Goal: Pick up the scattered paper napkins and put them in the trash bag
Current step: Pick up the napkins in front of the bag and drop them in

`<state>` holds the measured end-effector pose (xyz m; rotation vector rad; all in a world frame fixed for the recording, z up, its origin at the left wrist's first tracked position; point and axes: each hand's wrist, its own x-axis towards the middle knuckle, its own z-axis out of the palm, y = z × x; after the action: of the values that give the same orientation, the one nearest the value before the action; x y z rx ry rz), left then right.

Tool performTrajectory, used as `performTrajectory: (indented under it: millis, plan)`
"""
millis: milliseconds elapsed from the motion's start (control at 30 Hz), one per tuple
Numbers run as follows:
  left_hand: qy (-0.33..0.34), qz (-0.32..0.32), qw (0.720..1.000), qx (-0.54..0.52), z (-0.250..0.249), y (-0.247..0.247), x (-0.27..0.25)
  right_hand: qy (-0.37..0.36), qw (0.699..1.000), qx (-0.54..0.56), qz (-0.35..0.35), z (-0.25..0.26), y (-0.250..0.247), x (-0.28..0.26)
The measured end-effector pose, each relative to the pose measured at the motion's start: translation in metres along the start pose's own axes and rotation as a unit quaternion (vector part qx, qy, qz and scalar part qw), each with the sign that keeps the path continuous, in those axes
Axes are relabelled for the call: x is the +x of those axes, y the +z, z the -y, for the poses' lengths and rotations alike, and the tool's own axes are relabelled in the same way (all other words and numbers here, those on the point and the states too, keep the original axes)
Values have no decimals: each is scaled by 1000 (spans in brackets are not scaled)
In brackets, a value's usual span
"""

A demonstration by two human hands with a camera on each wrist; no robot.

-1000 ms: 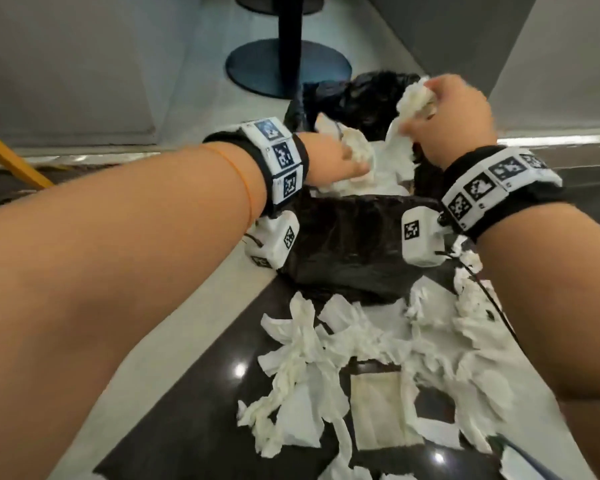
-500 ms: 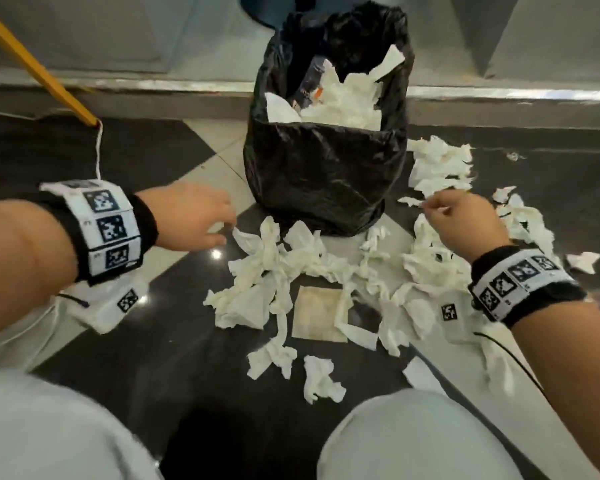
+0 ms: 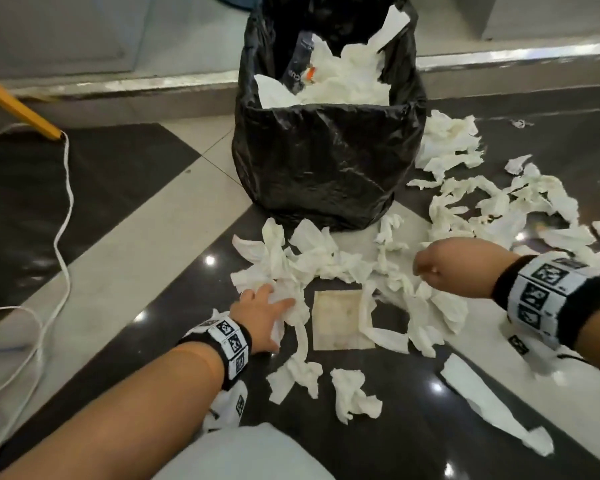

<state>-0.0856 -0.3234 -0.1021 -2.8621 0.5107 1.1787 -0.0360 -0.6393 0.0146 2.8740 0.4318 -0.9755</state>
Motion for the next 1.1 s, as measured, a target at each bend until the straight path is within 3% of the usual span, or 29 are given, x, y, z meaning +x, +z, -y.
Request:
performTrajectory:
  millis: [100, 200, 367, 467, 667, 767, 867, 1100]
  plan:
    - [22, -5, 1000, -5, 7, 21, 4, -28, 993, 89, -74, 27, 15, 32]
    - [41, -42, 994, -95, 16, 13, 2, -55, 984, 155, -71, 57, 27, 55]
    - [3, -149, 969, -198, 19, 1, -14, -129, 980, 116, -95, 98, 29, 92]
    - [17, -178, 965, -192, 18, -9, -25, -151, 983, 75, -75, 118, 37, 109]
    - [32, -184, 964, -190, 16, -27, -43, -107, 994, -2, 3, 126, 56, 124]
    - [25, -183, 969, -163, 14, -30, -43, -113, 993, 8, -19, 120, 50, 123]
    - [22, -192, 968, -159, 14, -29, -39, -84, 988, 118, -50, 110, 33, 116]
    - [-24, -226, 945, -234, 7, -34, -34, -14, 938, 294, -181, 89, 1, 84]
